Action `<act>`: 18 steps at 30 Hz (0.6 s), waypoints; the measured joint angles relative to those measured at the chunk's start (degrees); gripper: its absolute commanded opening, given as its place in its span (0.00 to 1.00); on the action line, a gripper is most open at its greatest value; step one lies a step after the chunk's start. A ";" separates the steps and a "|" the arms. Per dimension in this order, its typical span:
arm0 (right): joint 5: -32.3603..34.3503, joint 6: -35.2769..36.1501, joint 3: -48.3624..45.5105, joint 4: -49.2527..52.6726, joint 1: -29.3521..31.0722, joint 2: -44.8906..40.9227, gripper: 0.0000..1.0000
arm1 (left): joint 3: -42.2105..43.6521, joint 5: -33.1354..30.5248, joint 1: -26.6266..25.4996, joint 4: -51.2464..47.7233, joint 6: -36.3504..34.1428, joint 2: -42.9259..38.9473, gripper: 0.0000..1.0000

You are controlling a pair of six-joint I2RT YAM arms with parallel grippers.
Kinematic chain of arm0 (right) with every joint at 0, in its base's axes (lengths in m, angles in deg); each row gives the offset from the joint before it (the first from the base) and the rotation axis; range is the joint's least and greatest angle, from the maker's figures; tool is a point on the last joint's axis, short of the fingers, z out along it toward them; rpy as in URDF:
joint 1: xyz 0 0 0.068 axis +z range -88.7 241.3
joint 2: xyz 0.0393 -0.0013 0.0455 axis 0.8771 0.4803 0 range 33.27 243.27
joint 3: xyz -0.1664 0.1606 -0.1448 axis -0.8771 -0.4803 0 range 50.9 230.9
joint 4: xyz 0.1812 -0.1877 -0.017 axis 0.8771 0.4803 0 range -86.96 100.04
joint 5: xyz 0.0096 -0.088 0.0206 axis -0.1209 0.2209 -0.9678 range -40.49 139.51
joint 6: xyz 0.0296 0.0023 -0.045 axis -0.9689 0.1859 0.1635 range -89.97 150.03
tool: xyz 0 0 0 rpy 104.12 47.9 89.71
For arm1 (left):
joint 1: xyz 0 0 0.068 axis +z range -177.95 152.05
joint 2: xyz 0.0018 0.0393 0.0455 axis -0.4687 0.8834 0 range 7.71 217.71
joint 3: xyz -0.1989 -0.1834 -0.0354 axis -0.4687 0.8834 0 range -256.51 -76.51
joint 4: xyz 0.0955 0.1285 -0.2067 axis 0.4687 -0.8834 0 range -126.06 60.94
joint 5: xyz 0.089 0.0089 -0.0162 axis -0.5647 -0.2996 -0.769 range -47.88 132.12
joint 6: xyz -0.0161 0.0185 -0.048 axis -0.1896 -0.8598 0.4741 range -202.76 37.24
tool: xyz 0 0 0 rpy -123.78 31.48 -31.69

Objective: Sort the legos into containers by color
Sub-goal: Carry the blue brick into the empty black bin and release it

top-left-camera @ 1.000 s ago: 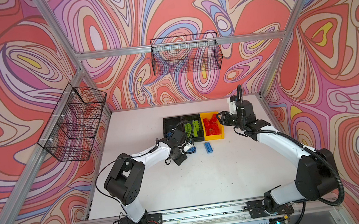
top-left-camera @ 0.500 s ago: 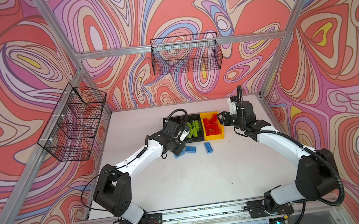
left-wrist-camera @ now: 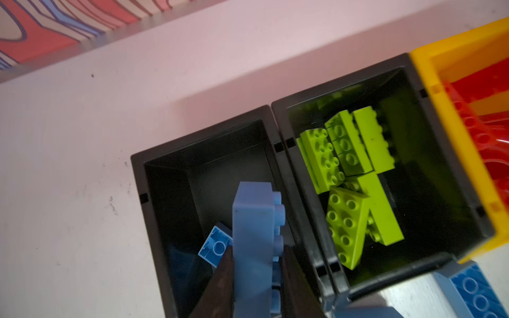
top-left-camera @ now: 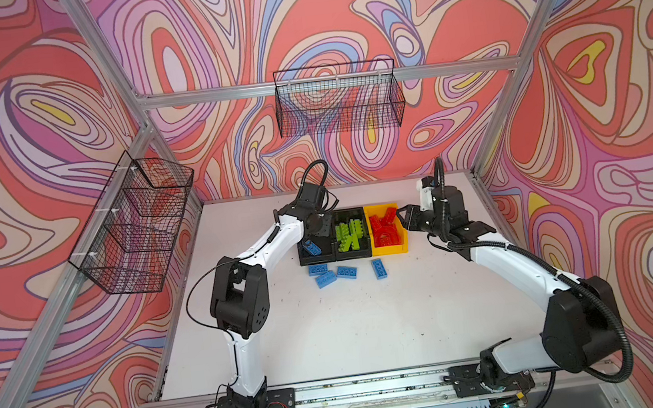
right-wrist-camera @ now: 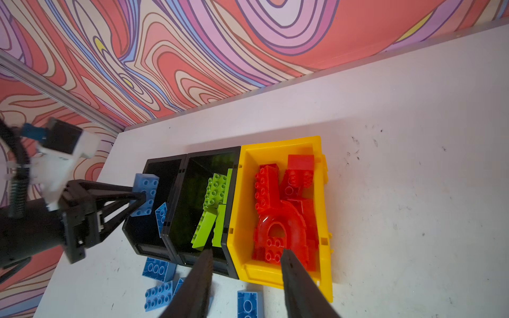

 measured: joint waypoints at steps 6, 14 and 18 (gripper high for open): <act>0.04 -0.33 -0.79 -0.28 -0.17 -0.37 0.44 | -2.25 -0.35 0.76 0.11 3.06 4.74 0.22; 0.02 -0.39 -0.94 0.04 -0.17 -0.37 0.45 | -5.16 -0.39 0.83 0.20 3.41 7.02 0.54; -0.20 -0.26 -0.79 0.68 -0.17 -0.35 0.46 | -5.25 -0.42 0.83 0.20 2.27 6.99 0.62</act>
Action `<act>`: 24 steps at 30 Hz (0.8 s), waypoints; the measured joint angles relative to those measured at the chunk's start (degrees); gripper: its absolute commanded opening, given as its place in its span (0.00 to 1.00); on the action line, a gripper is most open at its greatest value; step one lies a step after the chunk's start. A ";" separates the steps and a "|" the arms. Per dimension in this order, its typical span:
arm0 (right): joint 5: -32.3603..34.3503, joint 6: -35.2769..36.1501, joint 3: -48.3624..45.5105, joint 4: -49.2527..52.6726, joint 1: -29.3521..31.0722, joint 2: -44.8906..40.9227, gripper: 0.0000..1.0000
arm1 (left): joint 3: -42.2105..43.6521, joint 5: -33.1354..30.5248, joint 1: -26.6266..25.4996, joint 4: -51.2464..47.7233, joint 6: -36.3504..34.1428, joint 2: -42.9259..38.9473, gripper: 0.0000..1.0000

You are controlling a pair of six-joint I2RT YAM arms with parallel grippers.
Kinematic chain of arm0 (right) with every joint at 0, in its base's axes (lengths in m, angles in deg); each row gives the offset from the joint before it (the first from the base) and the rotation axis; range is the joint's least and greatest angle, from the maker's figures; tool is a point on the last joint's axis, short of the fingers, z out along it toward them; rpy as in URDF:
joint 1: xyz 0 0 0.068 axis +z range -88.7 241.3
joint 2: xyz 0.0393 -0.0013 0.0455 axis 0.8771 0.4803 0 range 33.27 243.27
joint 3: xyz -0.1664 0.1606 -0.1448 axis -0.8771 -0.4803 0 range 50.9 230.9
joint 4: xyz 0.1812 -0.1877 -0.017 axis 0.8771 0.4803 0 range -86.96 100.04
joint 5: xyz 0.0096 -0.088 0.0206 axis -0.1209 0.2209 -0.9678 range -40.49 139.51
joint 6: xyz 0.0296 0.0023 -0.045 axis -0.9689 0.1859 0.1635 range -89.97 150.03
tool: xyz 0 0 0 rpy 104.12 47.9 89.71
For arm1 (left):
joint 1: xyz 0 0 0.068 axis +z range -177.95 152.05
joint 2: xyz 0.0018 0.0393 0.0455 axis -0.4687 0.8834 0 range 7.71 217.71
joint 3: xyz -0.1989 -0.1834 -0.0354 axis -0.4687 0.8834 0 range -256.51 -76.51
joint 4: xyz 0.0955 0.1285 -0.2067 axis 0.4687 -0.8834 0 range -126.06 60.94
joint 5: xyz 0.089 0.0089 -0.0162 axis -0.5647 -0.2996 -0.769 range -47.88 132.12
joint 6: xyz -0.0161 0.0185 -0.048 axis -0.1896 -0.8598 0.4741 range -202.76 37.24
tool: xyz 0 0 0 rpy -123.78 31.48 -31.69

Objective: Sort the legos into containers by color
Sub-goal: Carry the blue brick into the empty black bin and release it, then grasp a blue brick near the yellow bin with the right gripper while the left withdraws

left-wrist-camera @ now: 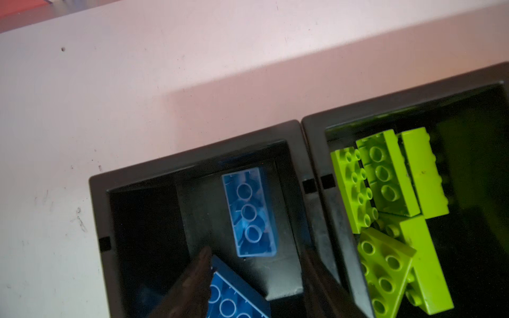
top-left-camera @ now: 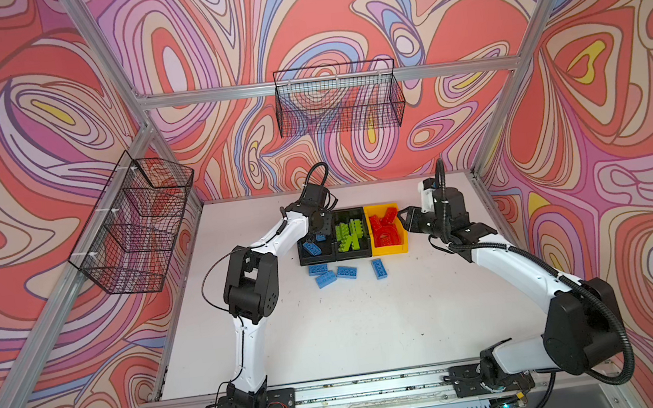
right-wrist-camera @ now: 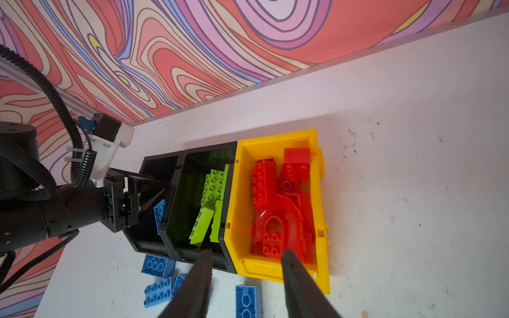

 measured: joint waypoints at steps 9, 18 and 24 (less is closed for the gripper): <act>1.33 6.51 6.27 9.88 1.86 6.80 0.56 | 7.78 0.44 0.22 -0.02 -5.33 -9.20 0.64; 6.95 9.70 6.27 18.69 13.25 13.81 0.66 | 24.83 0.02 0.22 2.75 -8.81 -35.34 0.63; 7.87 8.98 6.29 18.71 14.16 18.08 0.69 | 36.46 -2.80 0.26 5.84 -8.66 -45.97 0.64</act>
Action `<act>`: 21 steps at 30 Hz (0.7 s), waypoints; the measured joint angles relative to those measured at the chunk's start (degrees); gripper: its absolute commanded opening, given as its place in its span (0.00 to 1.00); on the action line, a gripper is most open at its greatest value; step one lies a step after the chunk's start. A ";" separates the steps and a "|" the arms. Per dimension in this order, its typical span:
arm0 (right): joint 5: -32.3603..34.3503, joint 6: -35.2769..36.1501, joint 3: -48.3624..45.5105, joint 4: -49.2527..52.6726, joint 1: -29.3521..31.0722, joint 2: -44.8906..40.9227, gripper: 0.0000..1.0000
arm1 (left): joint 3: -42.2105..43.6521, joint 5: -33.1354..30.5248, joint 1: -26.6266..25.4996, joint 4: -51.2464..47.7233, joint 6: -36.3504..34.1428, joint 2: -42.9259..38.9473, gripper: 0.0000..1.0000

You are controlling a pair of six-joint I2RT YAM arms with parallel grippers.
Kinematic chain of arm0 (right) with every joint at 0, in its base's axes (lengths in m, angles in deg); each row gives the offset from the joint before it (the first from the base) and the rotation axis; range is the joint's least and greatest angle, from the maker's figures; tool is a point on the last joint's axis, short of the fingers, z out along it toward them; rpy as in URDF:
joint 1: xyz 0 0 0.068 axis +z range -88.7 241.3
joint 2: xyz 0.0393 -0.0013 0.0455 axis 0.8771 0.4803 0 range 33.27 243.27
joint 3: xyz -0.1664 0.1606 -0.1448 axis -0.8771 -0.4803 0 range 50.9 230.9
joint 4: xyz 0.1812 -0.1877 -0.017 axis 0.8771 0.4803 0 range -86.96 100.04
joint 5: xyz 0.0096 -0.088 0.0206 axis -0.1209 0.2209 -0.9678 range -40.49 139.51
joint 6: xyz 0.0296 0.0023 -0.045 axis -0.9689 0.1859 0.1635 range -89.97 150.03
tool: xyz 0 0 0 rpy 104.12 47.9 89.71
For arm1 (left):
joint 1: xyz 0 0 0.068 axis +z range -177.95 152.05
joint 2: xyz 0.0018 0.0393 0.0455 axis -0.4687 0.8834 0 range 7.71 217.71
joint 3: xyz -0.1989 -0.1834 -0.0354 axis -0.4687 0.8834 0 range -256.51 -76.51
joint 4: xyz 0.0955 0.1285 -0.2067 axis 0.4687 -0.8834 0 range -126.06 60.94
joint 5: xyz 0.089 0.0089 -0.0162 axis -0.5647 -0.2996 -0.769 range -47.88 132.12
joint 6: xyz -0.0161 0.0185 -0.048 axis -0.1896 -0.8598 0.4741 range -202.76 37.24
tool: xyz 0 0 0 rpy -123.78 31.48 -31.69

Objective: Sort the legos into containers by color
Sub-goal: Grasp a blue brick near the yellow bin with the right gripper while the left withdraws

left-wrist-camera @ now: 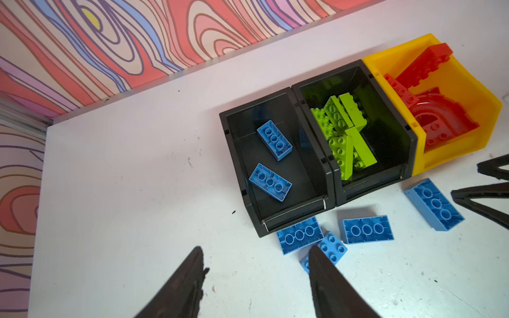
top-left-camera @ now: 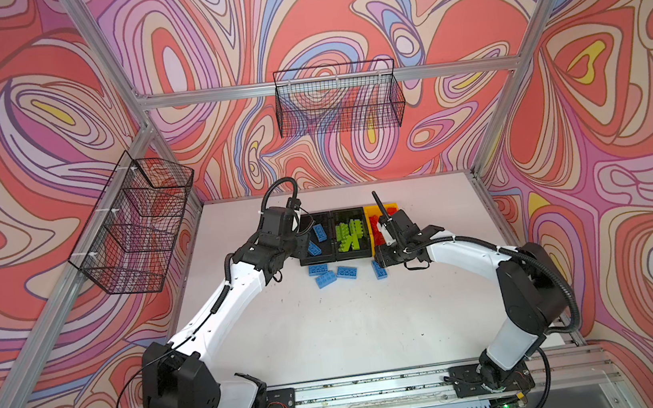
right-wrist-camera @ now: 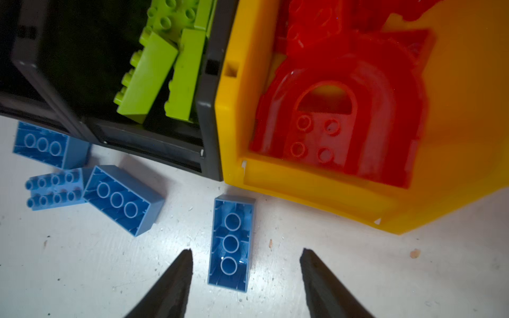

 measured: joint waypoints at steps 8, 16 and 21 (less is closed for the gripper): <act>1.05 0.17 0.68 -0.22 1.92 7.89 0.68 | 7.19 -3.63 0.00 2.84 2.97 -6.56 0.64; 2.99 0.15 1.49 -0.17 2.43 8.50 0.47 | 8.24 -4.68 0.00 4.04 4.33 -7.32 0.63; 3.52 0.09 1.99 0.83 2.45 8.50 0.36 | 8.24 -4.66 0.00 4.11 4.48 -6.93 0.63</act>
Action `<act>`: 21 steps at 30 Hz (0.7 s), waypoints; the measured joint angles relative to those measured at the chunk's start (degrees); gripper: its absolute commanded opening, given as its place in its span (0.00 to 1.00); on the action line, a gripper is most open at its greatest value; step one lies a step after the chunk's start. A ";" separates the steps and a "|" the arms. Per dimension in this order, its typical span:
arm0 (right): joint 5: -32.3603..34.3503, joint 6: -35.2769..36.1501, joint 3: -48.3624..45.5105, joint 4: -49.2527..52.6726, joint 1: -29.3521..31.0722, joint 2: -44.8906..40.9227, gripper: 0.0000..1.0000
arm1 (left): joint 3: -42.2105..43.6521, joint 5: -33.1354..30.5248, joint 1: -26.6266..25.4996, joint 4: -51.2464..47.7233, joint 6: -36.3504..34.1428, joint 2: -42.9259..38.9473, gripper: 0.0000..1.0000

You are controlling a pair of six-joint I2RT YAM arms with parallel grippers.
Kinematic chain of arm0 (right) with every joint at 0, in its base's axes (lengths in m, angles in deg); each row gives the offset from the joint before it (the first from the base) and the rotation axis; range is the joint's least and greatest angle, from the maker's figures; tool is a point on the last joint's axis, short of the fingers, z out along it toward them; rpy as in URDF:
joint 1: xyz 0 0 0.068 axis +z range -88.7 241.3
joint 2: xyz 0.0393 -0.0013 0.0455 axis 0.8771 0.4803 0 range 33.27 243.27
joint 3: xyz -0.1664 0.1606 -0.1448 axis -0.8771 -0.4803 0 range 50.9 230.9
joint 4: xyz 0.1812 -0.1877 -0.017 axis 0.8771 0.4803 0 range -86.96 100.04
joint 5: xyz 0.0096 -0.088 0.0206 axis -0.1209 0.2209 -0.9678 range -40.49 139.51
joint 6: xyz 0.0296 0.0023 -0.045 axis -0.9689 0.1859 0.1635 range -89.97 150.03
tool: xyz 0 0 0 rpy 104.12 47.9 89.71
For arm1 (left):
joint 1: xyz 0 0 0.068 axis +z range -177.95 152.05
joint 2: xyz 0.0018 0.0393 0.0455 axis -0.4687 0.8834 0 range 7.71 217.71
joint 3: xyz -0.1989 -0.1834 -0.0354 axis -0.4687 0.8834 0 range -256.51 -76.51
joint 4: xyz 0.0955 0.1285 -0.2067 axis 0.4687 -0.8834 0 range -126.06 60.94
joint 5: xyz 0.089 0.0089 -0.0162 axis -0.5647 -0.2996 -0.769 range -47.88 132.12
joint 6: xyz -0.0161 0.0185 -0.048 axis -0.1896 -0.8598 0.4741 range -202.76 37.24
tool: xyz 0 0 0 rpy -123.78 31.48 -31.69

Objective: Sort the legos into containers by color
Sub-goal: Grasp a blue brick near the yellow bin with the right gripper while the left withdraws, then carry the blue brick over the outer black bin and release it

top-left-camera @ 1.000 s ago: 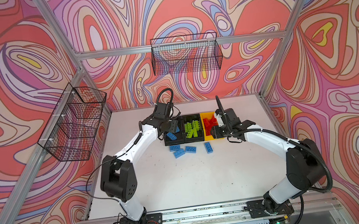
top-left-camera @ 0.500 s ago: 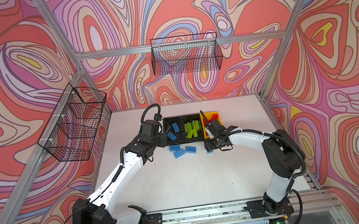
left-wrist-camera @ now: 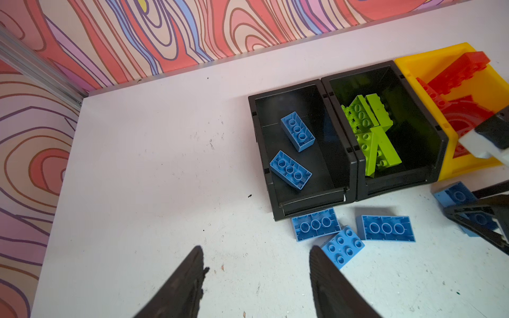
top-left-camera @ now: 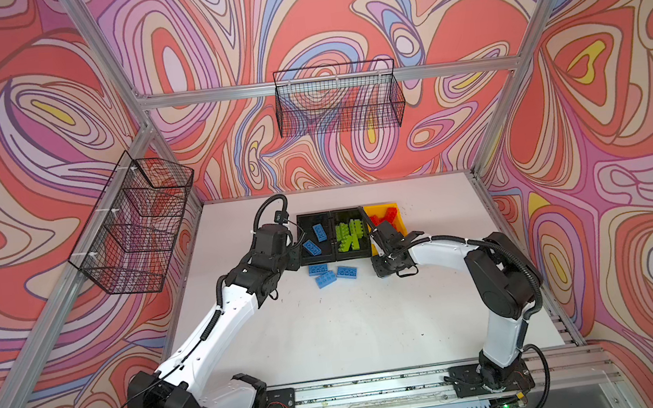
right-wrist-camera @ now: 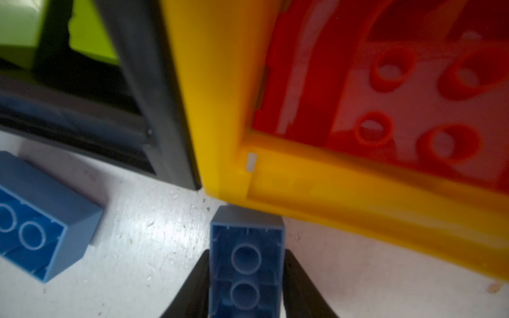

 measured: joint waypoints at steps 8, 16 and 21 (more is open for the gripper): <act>0.92 0.59 10.71 5.09 1.14 -2.01 0.33 | 1.84 0.26 0.00 1.09 0.39 -0.02 0.60; -3.85 0.59 29.31 2.60 2.08 2.91 0.32 | 7.72 1.62 0.00 0.61 1.97 -1.88 0.60; -7.30 -0.48 41.51 -0.11 3.72 13.94 0.32 | 8.24 3.56 0.00 0.72 2.64 -4.33 0.59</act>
